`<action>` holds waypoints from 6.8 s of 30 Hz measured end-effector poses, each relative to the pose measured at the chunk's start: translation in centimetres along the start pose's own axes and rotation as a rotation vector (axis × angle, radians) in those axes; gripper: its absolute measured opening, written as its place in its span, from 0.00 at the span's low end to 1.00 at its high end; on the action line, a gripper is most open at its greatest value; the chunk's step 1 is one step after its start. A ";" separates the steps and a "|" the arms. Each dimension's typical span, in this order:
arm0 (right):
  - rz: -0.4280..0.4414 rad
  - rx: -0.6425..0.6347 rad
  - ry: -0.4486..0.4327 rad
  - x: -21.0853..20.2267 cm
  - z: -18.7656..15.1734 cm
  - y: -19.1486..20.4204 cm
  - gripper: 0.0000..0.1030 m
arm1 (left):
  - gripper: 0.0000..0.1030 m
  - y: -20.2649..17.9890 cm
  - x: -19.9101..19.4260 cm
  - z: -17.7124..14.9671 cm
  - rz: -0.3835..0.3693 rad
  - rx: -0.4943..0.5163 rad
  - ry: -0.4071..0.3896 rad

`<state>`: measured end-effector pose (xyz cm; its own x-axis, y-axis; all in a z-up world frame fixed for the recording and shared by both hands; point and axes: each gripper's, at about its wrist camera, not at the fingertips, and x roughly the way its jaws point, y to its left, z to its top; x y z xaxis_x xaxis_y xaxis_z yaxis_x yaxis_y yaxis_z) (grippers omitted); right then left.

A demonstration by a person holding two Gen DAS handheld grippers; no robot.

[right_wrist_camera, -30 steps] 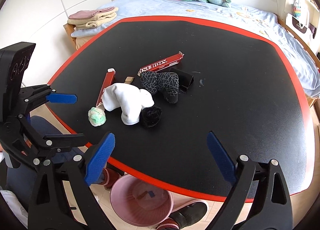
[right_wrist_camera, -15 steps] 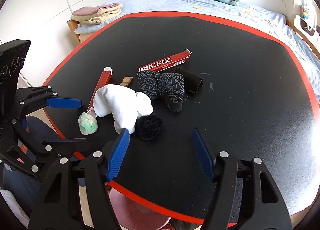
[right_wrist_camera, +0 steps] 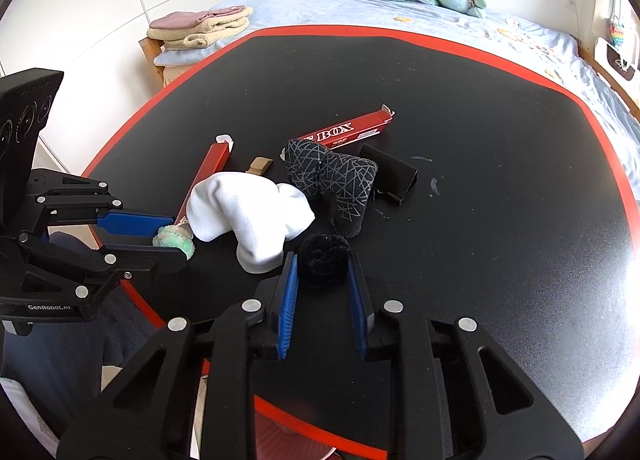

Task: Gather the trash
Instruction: 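Grasp the green-white fuzzy ball with the left tool while the right tool grasps a black sock, then carry both held items over the pink wastebasket and open both tools, then move both tools back toward the red boxes and white sock, then grasp the red printed box with the left tool while the right tool grasps the white sock, then carry the red box and white sock over the wastebasket and open both tools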

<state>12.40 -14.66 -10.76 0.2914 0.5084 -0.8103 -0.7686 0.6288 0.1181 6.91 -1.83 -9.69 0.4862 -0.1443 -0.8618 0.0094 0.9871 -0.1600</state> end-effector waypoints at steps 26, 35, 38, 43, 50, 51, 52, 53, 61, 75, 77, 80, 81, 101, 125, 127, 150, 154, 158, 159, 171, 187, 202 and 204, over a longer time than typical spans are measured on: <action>-0.043 0.060 -0.067 -8.5 -2.9 2.5 0.20 | 0.27 -2.5 -4.8 -0.5 -0.036 0.073 -0.059; -0.051 0.077 -0.069 -12.0 -6.0 4.4 0.20 | 0.27 -4.8 -6.4 -2.2 -0.074 0.122 -0.065; -0.055 0.083 -0.067 -13.0 -7.2 5.0 0.20 | 0.27 -5.5 -6.7 -2.8 -0.086 0.140 -0.061; -0.053 0.104 -0.058 -14.2 -9.5 5.9 0.20 | 0.27 -6.6 -7.0 -4.3 -0.112 0.166 -0.049; -0.042 0.121 -0.026 -14.3 -12.0 7.4 0.21 | 0.27 -7.9 -6.9 -6.3 -0.139 0.197 -0.017; -0.038 0.124 -0.022 -14.2 -12.3 7.6 0.21 | 0.27 -8.0 -6.8 -6.5 -0.143 0.199 -0.013; -0.036 0.125 -0.020 -14.2 -12.5 7.7 0.20 | 0.27 -8.1 -6.8 -6.7 -0.144 0.203 -0.011; -0.035 0.125 -0.018 -14.1 -12.6 7.8 0.20 | 0.27 -8.2 -6.8 -6.9 -0.145 0.207 -0.010; -0.029 0.126 -0.014 -14.0 -12.9 8.1 0.21 | 0.27 -9.0 -7.0 -7.2 -0.156 0.222 -0.009; -0.057 0.182 -0.033 -14.0 -13.3 7.0 0.90 | 0.91 -7.9 -7.3 -6.9 -0.107 0.161 -0.049; -0.054 0.188 -0.032 -13.9 -13.3 7.0 0.91 | 0.92 -7.7 -7.3 -6.9 -0.099 0.151 -0.049; -0.050 0.189 -0.032 -13.8 -13.4 7.1 0.92 | 0.92 -7.3 -7.3 -6.9 -0.091 0.140 -0.046; -0.049 0.188 -0.033 -13.8 -13.3 7.1 0.93 | 0.92 -7.3 -7.3 -7.0 -0.089 0.138 -0.045; -0.032 0.187 -0.027 -13.3 -12.4 6.7 0.96 | 0.92 -5.5 -7.5 -6.3 -0.061 0.073 -0.036; 0.006 0.085 -0.044 -9.6 -3.3 4.7 0.96 | 0.92 1.1 -6.1 2.1 0.021 -0.150 -0.040; 0.013 0.079 -0.043 -8.9 -2.5 4.4 0.96 | 0.92 1.6 -5.4 2.8 0.025 -0.169 -0.030; 0.075 0.064 -0.003 -1.2 0.9 2.1 0.95 | 0.90 4.7 2.4 5.6 0.083 -0.335 0.087; 0.072 0.062 -0.002 -0.4 1.2 1.7 0.82 | 0.81 4.6 2.9 5.6 0.102 -0.329 0.093; 0.074 0.051 0.004 0.4 1.3 1.8 0.65 | 0.71 4.4 2.8 5.6 0.115 -0.322 0.085; 0.077 0.049 0.007 0.6 1.4 1.8 0.59 | 0.67 4.5 2.7 5.7 0.118 -0.320 0.085; 0.073 0.030 0.008 0.5 1.5 2.4 0.23 | 0.24 3.8 2.2 5.1 0.063 -0.179 0.041; 0.016 0.070 -0.045 -4.1 0.4 2.3 0.20 | 0.18 2.8 -1.2 3.7 0.052 -0.086 -0.012; -0.049 0.080 -0.092 -11.7 -3.1 3.7 0.20 | 0.18 -1.3 -6.3 1.1 -0.002 0.051 -0.069; -0.056 0.082 -0.094 -12.5 -3.7 4.0 0.20 | 0.18 -1.9 -6.9 0.6 -0.014 0.070 -0.074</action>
<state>3.59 -20.73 -2.28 0.3880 0.5218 -0.7597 -0.7014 0.7019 0.1239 4.04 -2.67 -3.22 0.5485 -0.1552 -0.8216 0.0764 0.9878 -0.1356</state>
